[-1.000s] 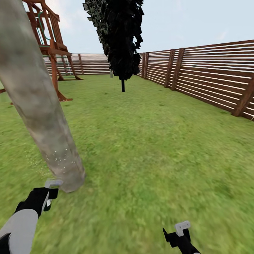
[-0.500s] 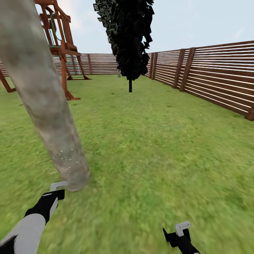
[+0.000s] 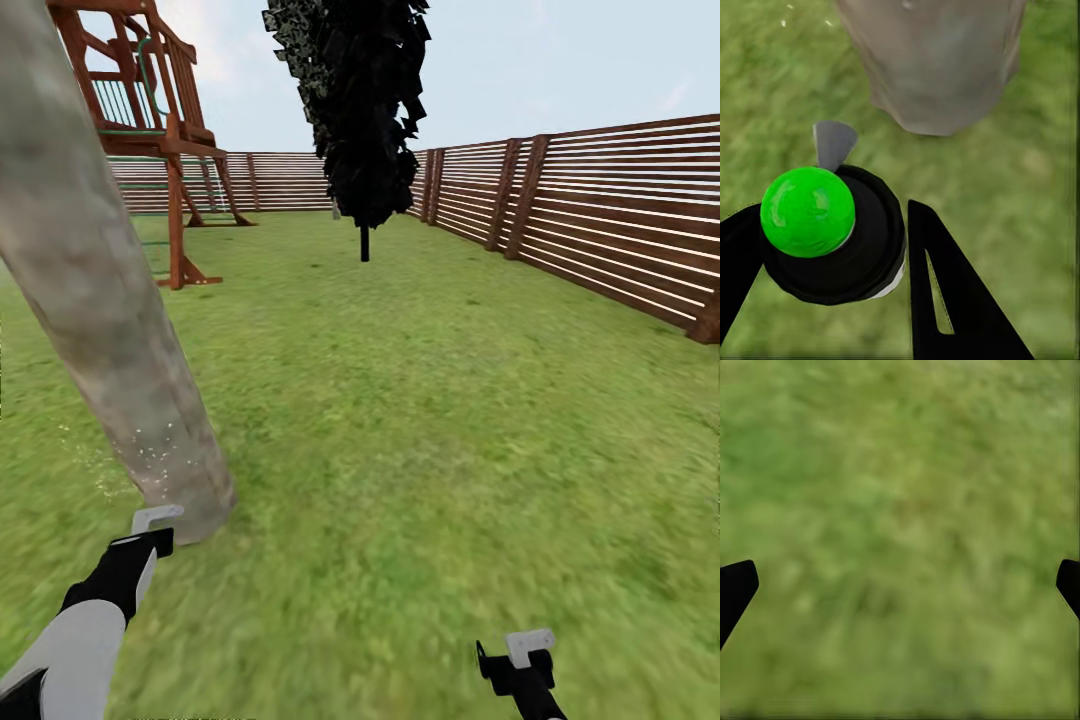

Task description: In the garden, pick up the pesticide atomizer on the floor and spray pesticide onto both trees until each tree trunk is fully covered.

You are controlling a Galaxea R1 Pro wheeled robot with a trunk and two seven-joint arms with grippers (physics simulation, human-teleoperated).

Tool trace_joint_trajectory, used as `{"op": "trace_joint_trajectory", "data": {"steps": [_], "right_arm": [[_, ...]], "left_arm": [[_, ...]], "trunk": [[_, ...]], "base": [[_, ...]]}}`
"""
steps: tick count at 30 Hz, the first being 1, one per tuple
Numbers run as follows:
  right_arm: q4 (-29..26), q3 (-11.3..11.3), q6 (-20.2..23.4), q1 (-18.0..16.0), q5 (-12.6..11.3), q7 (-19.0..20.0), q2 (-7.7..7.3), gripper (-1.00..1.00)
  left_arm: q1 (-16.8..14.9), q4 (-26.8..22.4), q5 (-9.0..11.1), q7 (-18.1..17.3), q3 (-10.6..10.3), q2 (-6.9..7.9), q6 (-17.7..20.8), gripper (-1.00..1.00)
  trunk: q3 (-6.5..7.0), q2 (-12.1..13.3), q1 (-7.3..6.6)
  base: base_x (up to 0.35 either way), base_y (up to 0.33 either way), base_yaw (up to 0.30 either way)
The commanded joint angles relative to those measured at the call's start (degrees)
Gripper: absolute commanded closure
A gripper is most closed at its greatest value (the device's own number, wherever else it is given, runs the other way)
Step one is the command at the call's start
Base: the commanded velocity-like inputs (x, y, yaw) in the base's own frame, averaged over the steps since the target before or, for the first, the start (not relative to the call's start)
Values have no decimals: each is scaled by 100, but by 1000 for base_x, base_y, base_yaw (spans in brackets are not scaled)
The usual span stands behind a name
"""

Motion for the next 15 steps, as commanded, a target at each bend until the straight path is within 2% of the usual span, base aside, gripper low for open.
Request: {"op": "trace_joint_trajectory", "data": {"steps": [1,8,15], "right_arm": [[7,46,0,-2,15,-46,5,-100],[14,47,2,-2,15,-38,3,-100],[14,47,-2,-2,15,13,8,-100]], "left_arm": [[-5,-8,-28,0,20,-4,20,100],[-5,12,-18,-35,20,-83,13,100],[-5,1,-18,-27,37,-92,9,100]], "trunk": [[-5,-2,-1],[-5,-2,-1],[-5,-2,-1]], "base": [[-2,-275,174],[0,-275,264],[1,-275,270]]}}
